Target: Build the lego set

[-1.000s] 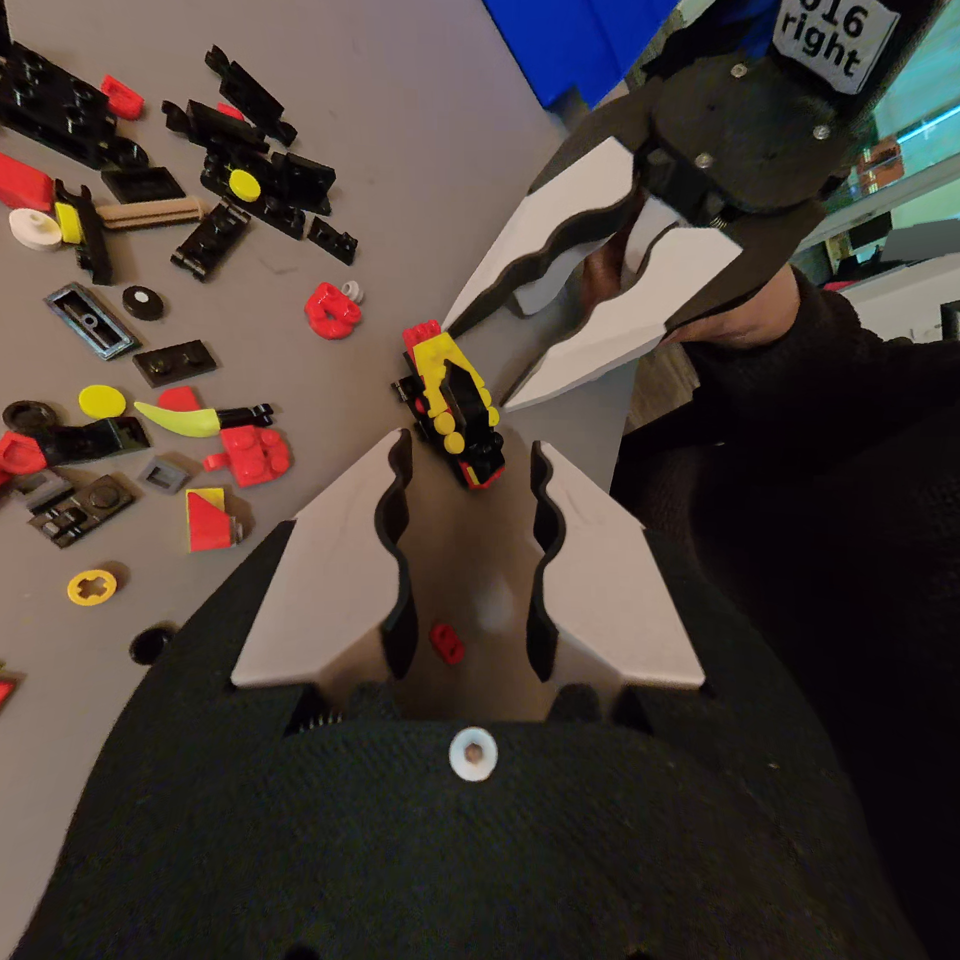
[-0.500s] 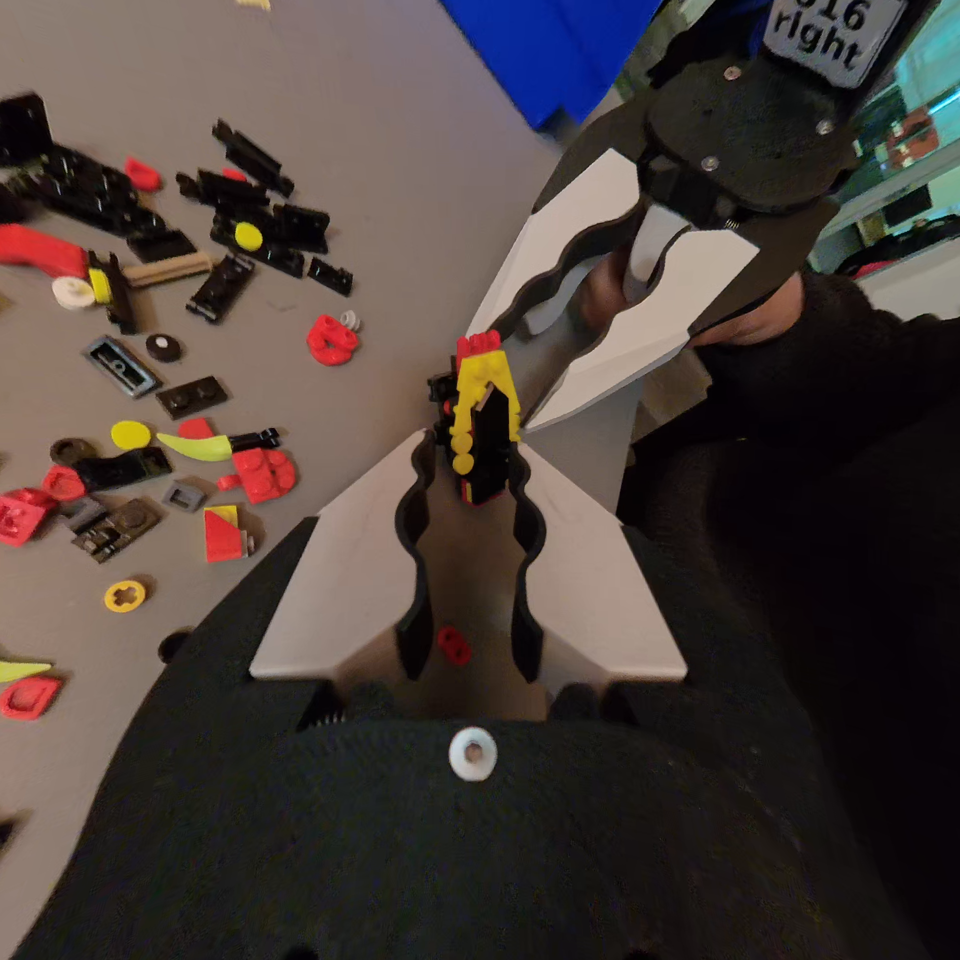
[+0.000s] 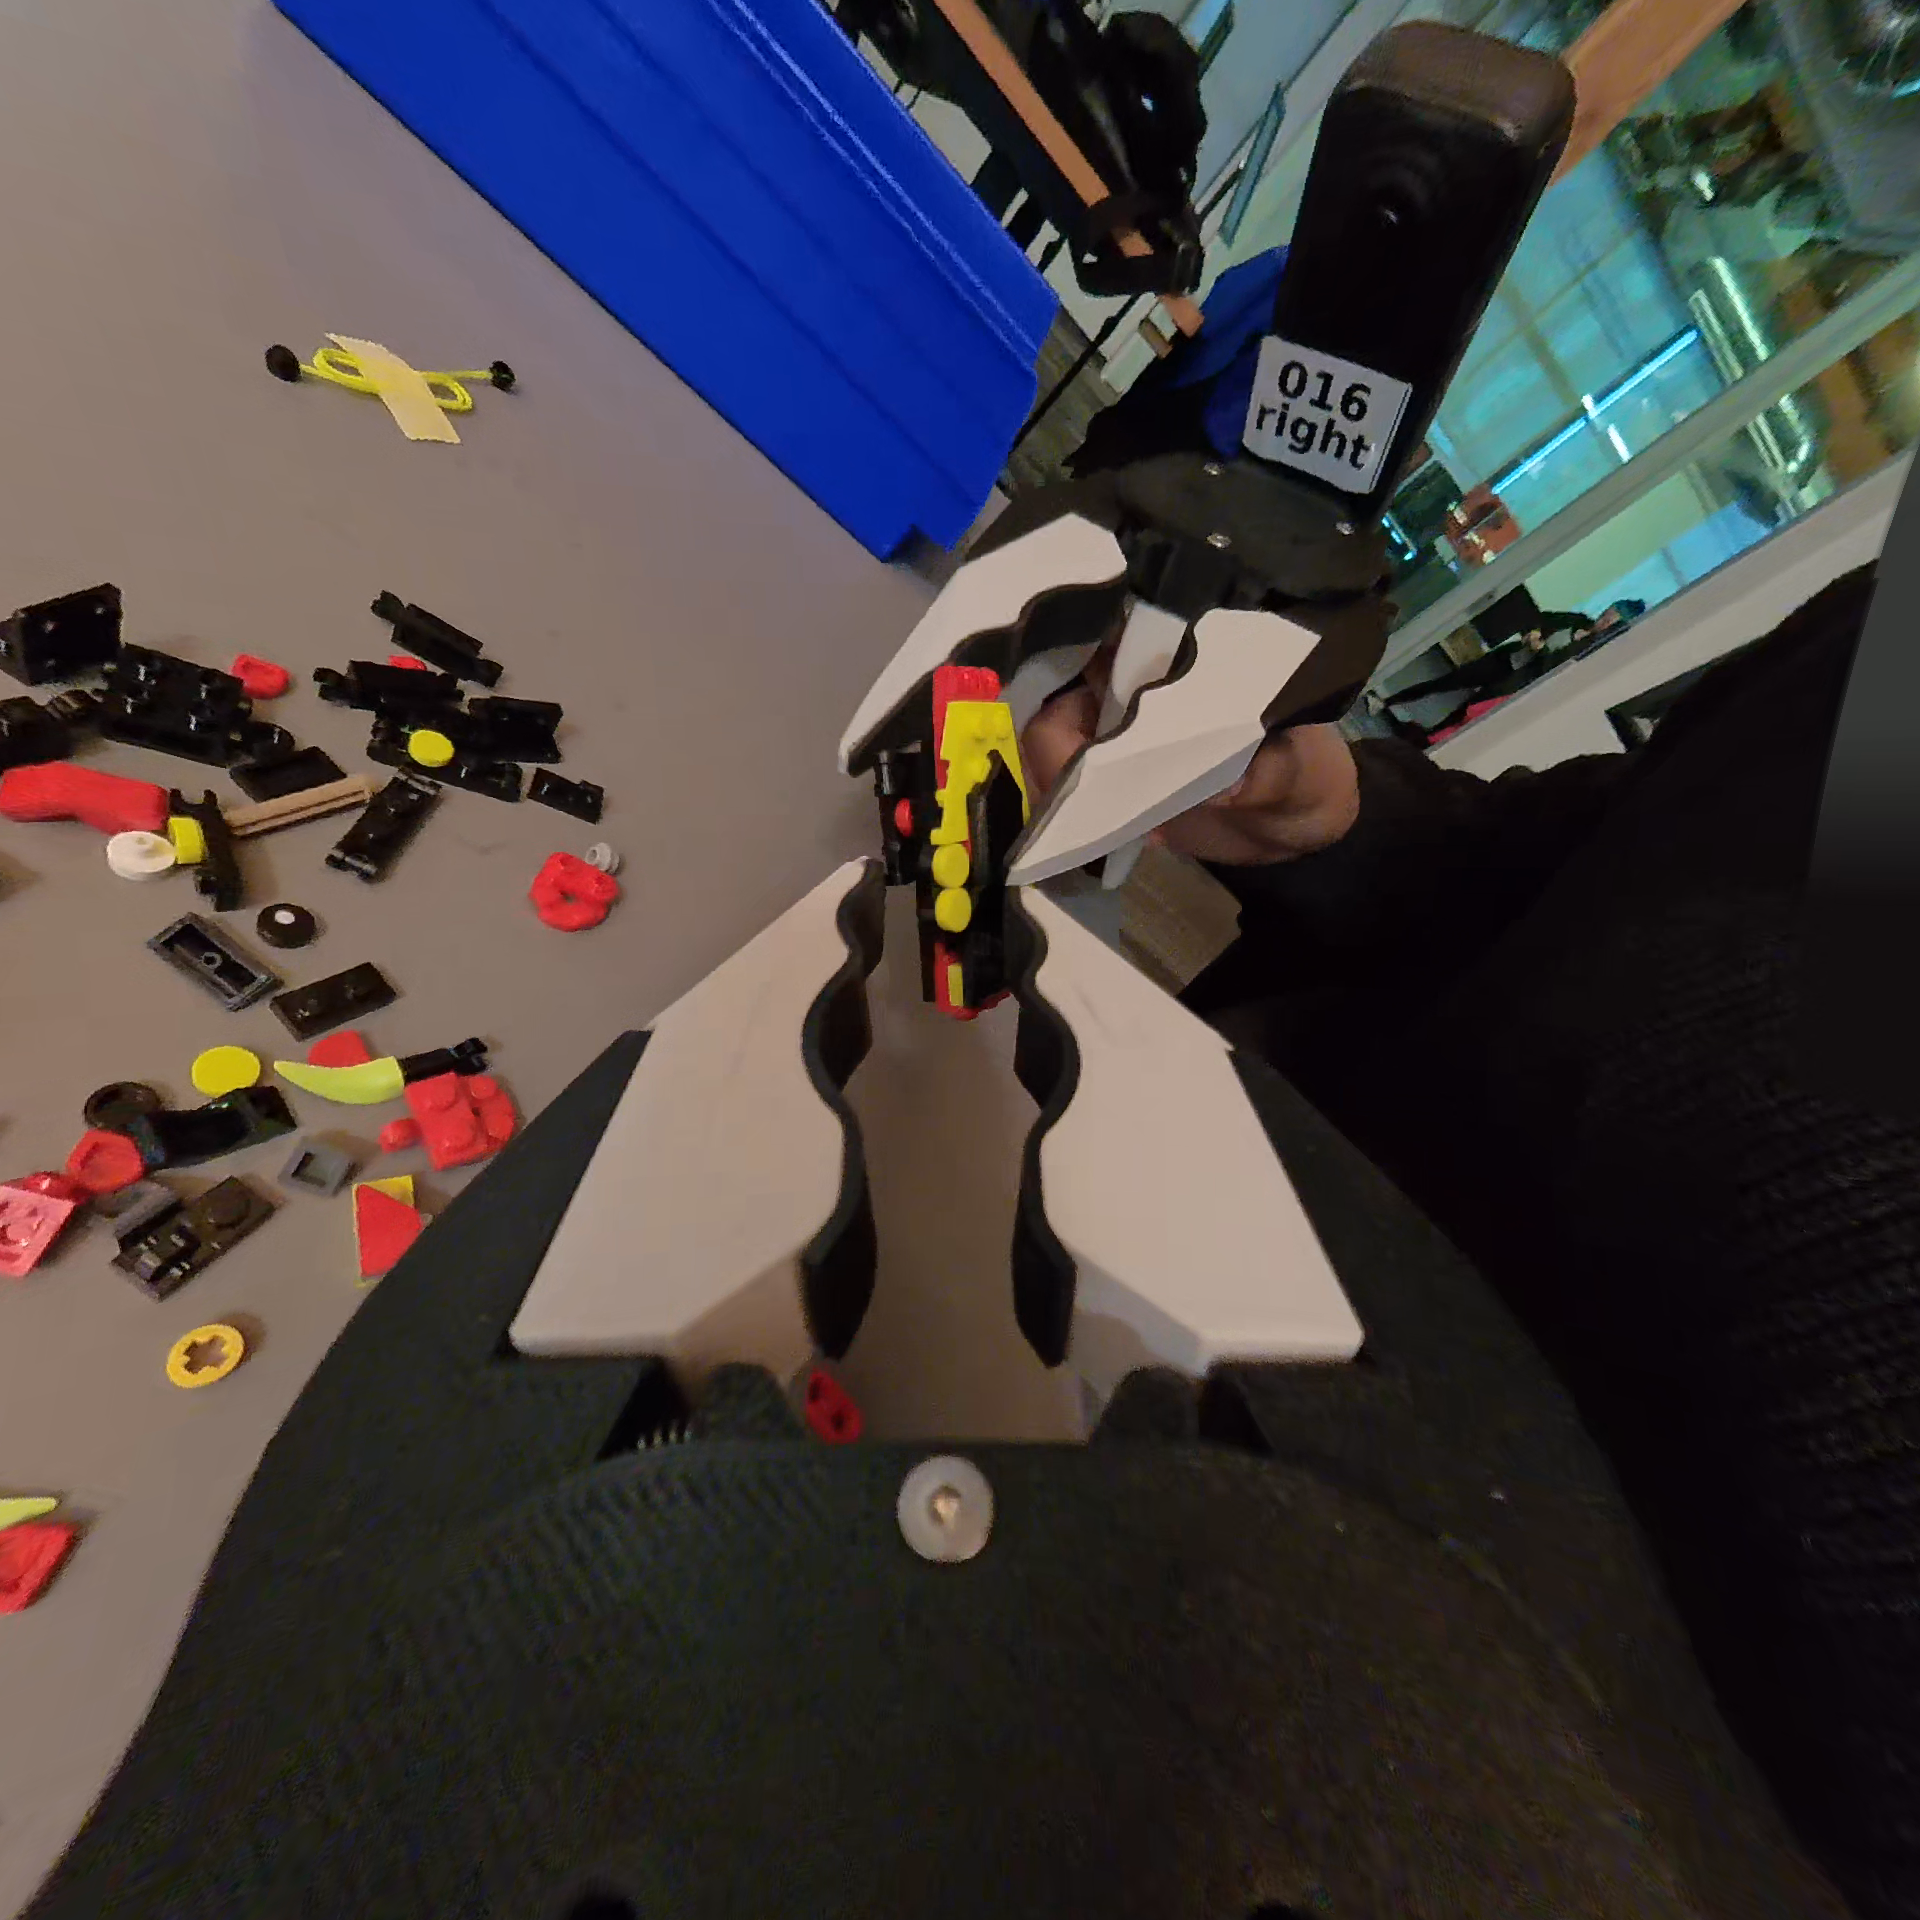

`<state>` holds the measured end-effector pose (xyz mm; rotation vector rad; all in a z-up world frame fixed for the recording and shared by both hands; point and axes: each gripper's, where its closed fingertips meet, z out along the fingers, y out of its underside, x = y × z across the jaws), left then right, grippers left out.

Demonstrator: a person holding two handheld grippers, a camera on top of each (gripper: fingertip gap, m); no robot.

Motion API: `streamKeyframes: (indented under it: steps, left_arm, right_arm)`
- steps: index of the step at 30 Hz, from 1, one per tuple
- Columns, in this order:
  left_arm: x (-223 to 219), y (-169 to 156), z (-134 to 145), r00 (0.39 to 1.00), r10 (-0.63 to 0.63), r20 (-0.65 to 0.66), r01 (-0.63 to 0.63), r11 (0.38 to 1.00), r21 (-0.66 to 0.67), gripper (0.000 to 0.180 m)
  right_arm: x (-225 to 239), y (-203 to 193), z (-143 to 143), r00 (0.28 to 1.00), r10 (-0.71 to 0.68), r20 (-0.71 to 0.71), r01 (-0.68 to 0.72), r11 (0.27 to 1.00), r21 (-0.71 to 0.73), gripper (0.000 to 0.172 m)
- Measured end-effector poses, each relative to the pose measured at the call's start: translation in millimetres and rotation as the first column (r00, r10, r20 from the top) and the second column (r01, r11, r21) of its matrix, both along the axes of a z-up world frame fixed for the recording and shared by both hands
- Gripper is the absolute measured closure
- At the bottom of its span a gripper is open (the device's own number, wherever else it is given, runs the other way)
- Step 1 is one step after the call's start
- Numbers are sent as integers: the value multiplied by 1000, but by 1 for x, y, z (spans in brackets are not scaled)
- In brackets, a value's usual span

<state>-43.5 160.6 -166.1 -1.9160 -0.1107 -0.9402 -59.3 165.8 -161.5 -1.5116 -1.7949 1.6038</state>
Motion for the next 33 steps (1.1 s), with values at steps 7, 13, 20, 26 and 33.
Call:
streamKeyframes:
  steps: [7,13,20,26,33]
  left_arm:
    - [4,1,5,998,-10,-68,13,999,47,160]
    - [14,-3,29,997,-72,24,68,985,157,134]
    - [33,-15,47,987,-159,-21,159,955,251,147]
    - [34,-22,51,979,-139,-146,176,944,280,160]
    - [41,-27,50,951,-134,-278,218,928,301,160]
  right_arm:
    - [6,0,6,999,36,-9,-37,995,-89,143]
    - [19,-8,40,961,144,-235,-147,989,4,145]
    - [28,-27,56,890,231,-392,-180,970,162,145]
    - [32,-31,62,880,247,-406,-233,969,85,142]
    - [38,-36,63,871,294,-394,-307,951,32,142]
